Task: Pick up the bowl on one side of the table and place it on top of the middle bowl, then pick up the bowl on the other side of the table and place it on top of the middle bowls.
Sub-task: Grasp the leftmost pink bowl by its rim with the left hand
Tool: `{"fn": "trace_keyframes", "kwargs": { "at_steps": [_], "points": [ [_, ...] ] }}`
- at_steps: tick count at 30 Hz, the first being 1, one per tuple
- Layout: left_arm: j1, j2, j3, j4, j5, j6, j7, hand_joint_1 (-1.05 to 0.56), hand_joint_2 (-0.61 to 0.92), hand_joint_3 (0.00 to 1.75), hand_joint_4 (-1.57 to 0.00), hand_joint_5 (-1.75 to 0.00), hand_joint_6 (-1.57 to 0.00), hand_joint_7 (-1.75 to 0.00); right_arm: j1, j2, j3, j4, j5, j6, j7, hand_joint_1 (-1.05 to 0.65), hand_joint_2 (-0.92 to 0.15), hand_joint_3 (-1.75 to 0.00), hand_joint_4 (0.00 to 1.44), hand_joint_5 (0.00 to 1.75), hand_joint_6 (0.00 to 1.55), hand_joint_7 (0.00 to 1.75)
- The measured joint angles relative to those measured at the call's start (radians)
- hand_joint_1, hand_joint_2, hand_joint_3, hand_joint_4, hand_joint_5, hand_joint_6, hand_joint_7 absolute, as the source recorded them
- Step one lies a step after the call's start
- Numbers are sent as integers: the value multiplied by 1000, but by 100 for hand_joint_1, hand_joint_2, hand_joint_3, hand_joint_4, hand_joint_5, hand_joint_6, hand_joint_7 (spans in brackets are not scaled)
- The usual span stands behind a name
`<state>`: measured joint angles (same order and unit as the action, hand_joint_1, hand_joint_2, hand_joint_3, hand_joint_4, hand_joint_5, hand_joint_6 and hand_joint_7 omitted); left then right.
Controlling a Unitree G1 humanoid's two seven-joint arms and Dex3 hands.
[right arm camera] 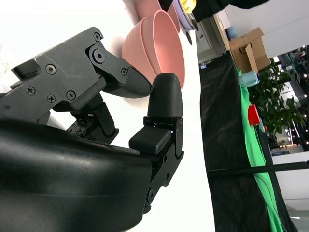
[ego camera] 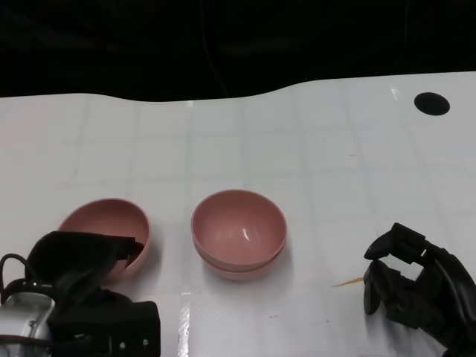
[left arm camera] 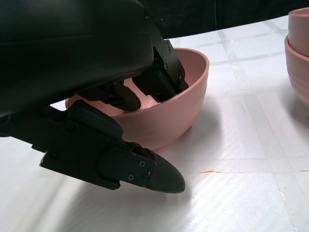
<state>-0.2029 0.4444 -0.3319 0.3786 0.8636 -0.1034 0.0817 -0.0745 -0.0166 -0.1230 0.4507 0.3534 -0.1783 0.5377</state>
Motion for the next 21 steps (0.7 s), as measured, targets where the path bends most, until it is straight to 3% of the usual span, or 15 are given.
{"fn": "trace_keyframes", "kwargs": {
  "at_steps": [9, 13, 17, 18, 20, 21],
  "points": [
    [-41, -1, -32, 91, -14, -35, 83, -58, 92, 14, -69, -3, -72, -1, 0, 0, 0, -3, 2, 0, 5, -16, -57, -101, 87, 175, 79, 150],
    [-53, -1, -43, 115, -18, -45, 105, -43, 92, 18, -75, -4, -77, -3, 0, 0, 0, -3, 1, -7, 5, -16, -58, -102, 86, 175, 78, 151],
    [-56, -6, -39, 128, -58, -60, 117, -24, 92, 25, -91, -9, -91, -7, 0, 0, -1, -3, 1, -7, 7, -15, -57, -102, 86, 175, 78, 151],
    [-56, -9, -37, 134, -72, -71, 130, -16, 92, 20, -96, -43, -108, -7, 0, 0, -1, -3, 2, -7, 7, -15, -57, -102, 86, 175, 78, 151],
    [-56, -15, -34, 150, -93, -103, 171, -11, 92, 16, -83, -101, -121, -4, 0, 0, -1, -3, 2, -6, 7, -16, -57, -102, 86, 175, 78, 151],
    [-56, -18, -33, 155, -99, -114, 186, -9, 92, 16, -80, -115, -124, -5, 0, 0, -1, -3, 2, -6, 8, -16, -57, -102, 86, 175, 78, 151]
  ]
}}
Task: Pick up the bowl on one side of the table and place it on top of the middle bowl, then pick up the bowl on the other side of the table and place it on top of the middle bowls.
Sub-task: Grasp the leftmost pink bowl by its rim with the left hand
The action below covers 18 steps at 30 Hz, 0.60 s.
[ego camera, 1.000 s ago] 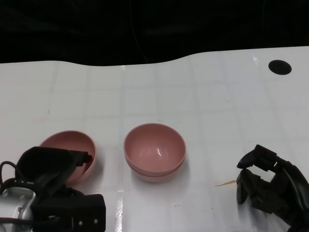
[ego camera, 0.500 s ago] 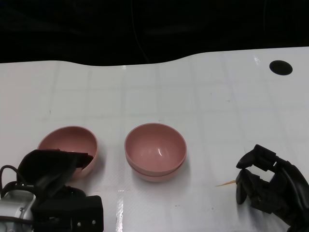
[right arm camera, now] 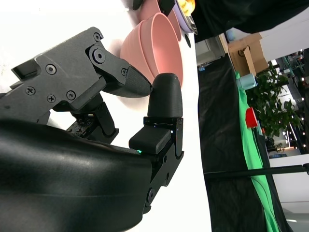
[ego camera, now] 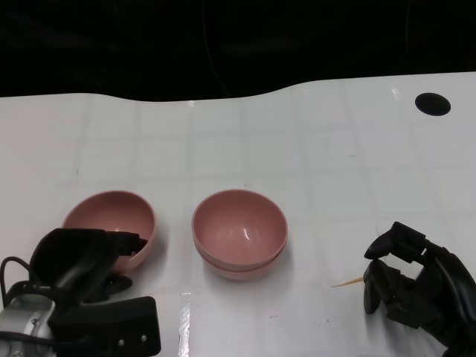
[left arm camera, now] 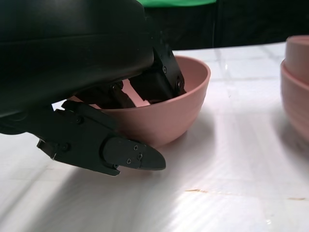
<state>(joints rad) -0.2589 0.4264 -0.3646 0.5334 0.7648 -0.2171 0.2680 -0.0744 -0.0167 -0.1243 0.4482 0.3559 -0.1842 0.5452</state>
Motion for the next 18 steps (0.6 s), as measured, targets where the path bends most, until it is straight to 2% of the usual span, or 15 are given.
{"fn": "trace_keyframes", "kwargs": {
  "at_steps": [2, 3, 4, 5, 7, 10, 18],
  "points": [
    [0, -5, 9, 1, -28, -7, 4, -5, 92, 20, -75, -141, -131, -9, 0, 0, 0, 0, 0, 0, 0, -16, -57, -102, 86, 175, 78, 151],
    [0, -7, 12, 1, -36, -8, 4, -4, 92, 20, -73, -155, -131, -18, 0, 0, 0, 0, 0, 0, 0, -16, -57, -102, 86, 175, 78, 151],
    [0, -8, 14, 1, -44, -8, 4, -6, 92, 26, -69, -167, -97, -93, 0, 0, 0, 0, -1, 0, -1, -16, -57, -102, 86, 175, 78, 151],
    [1, -11, 16, 1, -55, -9, 5, -5, 92, 27, -69, -171, -77, -138, 0, 0, 0, 0, -1, 0, -1, -16, -57, -102, 86, 175, 78, 151],
    [1, -12, 16, 1, -64, -13, 9, -5, 92, 26, -69, -174, -62, -164, 0, 0, 0, 0, -1, 0, -1, -16, -57, -101, 86, 175, 78, 151],
    [2, -15, 14, 0, -66, -18, 9, -5, 92, 27, -70, -175, -56, -174, 0, 0, 0, 0, -1, 0, -1, -16, -57, -101, 86, 175, 78, 151],
    [28, -16, 18, -37, -85, -22, 0, -7, 92, 35, -68, -175, -53, -175, 1, -1, -1, 0, -1, 0, 6, -16, -57, -101, 86, 175, 77, 152]
  ]
}}
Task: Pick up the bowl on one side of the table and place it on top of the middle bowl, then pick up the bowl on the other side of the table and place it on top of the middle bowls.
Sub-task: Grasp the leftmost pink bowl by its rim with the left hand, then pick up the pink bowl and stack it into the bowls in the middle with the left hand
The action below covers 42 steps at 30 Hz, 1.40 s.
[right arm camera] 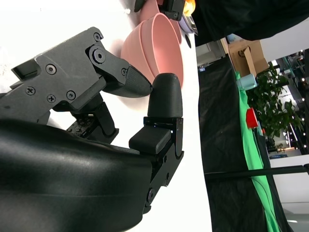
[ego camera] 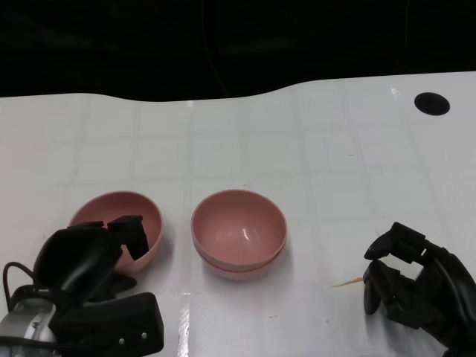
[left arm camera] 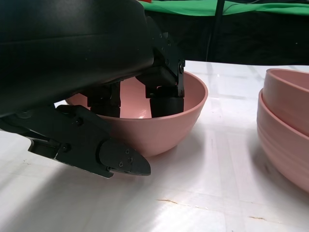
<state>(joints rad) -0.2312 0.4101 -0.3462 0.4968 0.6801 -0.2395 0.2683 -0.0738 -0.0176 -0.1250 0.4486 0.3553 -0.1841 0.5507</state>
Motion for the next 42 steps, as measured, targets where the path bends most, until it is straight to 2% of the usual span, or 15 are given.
{"fn": "trace_keyframes", "kwargs": {
  "at_steps": [6, 9, 14, 22, 30, 34, 37, 42],
  "points": [
    [14, 1, 18, -90, -7, 53, -37, -7, 86, 32, -68, -175, -50, -175, 0, -1, -2, 11, -3, -6, 5, -17, -57, -99, 86, 175, 78, 152],
    [24, 3, 24, -129, -7, 64, -38, 0, 84, 31, -71, -175, -52, -175, 0, -1, -4, 13, -3, -6, 5, -17, -57, -99, 86, 175, 78, 152],
    [41, 14, 33, -200, 22, 89, -46, -2, 84, 31, -68, -175, -49, -175, -1, -2, -7, 18, -3, -6, 7, -16, -58, -100, 86, 175, 78, 152],
    [50, 42, 79, -337, 10, 112, -147, -6, 87, 31, -66, -175, -49, -175, -2, -2, -12, 33, -3, -12, 17, -15, -57, -102, 87, 175, 78, 151],
    [60, 57, 117, -509, 11, 189, -280, -6, 83, 32, -72, -175, -57, -175, -5, -2, -12, 35, -3, -13, 17, -16, -56, -102, 86, 175, 78, 151],
    [59, 57, 124, -577, 12, 215, -333, -5, 82, 34, -73, -175, -58, -175, -6, -2, -13, 39, -3, -13, 17, -16, -56, -103, 87, 175, 78, 151],
    [50, 54, 127, -598, 12, 216, -347, -6, 74, 49, -74, -175, -59, -175, -7, -2, -13, 42, -6, -14, 16, -17, -55, -103, 87, 175, 78, 151],
    [9, 22, 119, -618, 14, 235, -377, -3, 70, 52, -72, -175, -56, -175, -7, -2, -13, 43, -12, -15, 15, -17, -56, -103, 87, 175, 79, 151]
  ]
}}
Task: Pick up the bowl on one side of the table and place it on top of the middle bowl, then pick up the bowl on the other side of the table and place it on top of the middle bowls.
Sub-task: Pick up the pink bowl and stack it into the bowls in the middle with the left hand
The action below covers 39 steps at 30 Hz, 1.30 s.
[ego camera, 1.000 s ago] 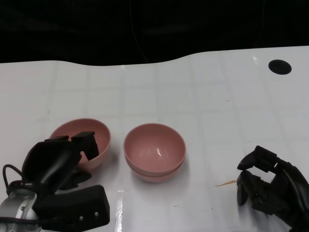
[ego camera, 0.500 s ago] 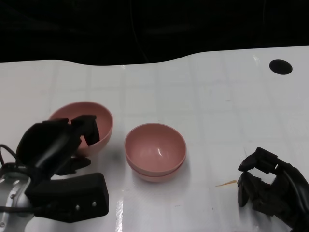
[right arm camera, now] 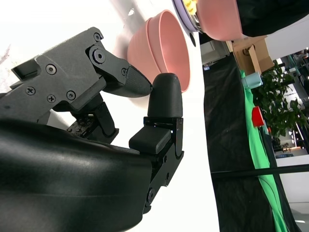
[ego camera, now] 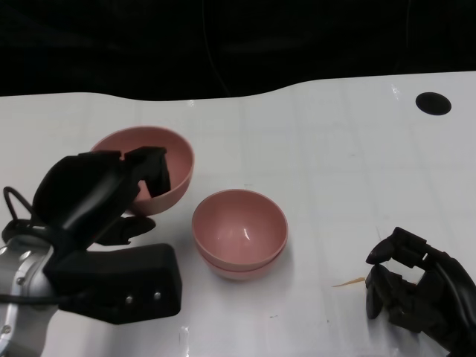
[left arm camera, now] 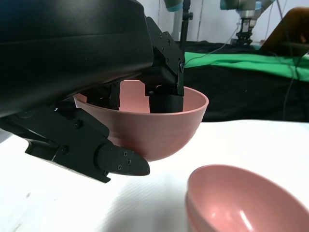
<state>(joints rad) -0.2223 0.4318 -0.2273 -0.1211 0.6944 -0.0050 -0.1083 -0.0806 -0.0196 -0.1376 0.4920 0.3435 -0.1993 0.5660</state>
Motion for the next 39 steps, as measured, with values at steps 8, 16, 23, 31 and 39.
{"fn": "trace_keyframes", "kwargs": {
  "at_steps": [8, 16, 23, 31, 39],
  "points": [
    [-69, -48, -53, -11, 21, 11, -23, -4, 71, 52, -71, -175, -56, -175, -1, 3, 2, 0, -4, -1, -3, -17, -56, -102, 86, 175, 78, 152],
    [-120, -89, -104, -2, 48, 2, -31, -5, 71, 50, -69, -175, -52, -174, -1, 5, 9, -2, -10, -2, -17, -18, -57, -101, 86, 175, 78, 153],
    [-146, -130, -147, 42, 48, -33, -34, -9, 72, 49, -74, -175, -58, -175, 0, 7, 21, -6, -25, -14, -21, -18, -58, -100, 85, 175, 78, 153],
    [-148, -159, -187, 92, 71, -66, -21, -8, 71, 54, -76, -175, -63, -165, 0, 8, 23, -12, -24, -14, -28, -18, -58, -100, 85, 175, 77, 153],
    [-142, -172, -198, 110, 75, -77, -19, -8, 71, 55, -72, -175, -52, -175, 0, 8, 23, -13, -26, -14, -34, -17, -59, -100, 86, 175, 77, 154]
  ]
}}
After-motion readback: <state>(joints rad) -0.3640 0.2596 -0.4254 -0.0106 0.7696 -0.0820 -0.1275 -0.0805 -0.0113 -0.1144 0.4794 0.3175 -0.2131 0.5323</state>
